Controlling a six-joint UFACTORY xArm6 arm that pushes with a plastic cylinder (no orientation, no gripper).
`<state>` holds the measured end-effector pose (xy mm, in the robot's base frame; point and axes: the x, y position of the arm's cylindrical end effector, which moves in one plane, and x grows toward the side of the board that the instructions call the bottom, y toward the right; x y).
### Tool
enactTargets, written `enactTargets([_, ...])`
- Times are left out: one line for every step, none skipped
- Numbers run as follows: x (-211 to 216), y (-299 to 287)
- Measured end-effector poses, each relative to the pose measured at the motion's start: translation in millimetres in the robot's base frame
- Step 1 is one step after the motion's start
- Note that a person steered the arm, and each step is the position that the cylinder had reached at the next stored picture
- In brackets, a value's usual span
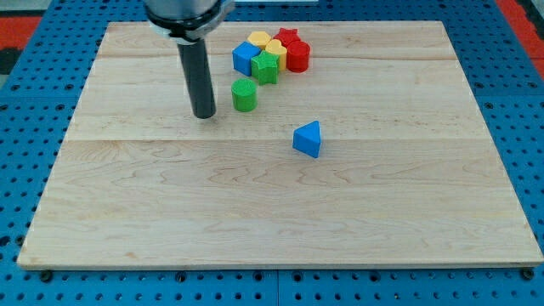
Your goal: Move the green circle closer to the group of blocks
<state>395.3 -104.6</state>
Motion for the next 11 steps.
enactTargets([-26.7, 30.5])
enactTargets([-48.5, 94.0])
enactTargets([-46.6, 103.0])
enactTargets([-33.3, 90.0])
enactTargets([-25.3, 96.9])
enactTargets([-26.5, 122.3])
enactTargets([-33.4, 138.5])
enactTargets([-33.8, 159.0])
enactTargets([-22.7, 189.9])
enactTargets([-54.1, 187.3])
enactTargets([-54.9, 178.4])
